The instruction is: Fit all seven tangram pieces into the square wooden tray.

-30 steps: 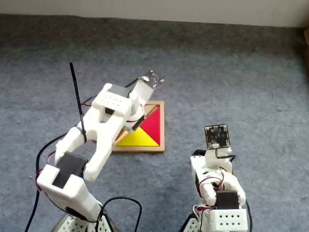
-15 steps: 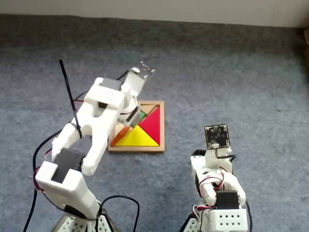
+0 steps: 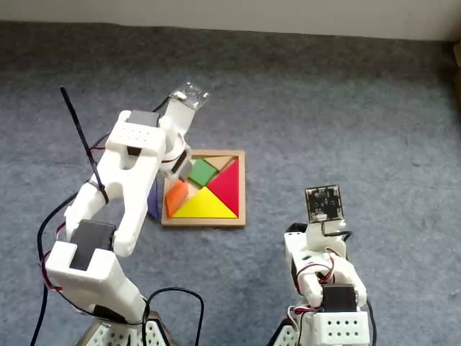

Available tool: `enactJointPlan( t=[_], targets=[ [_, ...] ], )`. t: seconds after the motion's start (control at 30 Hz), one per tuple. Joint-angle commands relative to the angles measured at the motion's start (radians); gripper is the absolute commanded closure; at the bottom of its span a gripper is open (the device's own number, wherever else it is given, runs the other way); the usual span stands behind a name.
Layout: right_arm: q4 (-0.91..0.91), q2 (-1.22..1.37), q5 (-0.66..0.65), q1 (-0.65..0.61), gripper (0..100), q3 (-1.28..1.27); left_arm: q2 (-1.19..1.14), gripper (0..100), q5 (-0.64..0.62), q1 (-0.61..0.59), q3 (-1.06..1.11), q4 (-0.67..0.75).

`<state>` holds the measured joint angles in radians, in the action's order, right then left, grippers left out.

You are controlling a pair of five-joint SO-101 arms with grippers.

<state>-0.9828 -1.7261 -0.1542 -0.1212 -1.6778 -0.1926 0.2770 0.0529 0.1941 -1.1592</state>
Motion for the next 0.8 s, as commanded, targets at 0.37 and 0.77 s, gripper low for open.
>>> enactJointPlan(
  t=[0.37, 0.77],
  targets=[
    [-0.004, -0.016, 0.006, 0.016, 99.3, -0.147, 0.030, 80, 0.094, -0.004, -0.067, -0.140],
    [-0.004, -0.016, 0.006, 0.016, 99.3, -0.147, -0.171, 80, 0.100, 0.002, -0.050, -0.020]
  ],
)
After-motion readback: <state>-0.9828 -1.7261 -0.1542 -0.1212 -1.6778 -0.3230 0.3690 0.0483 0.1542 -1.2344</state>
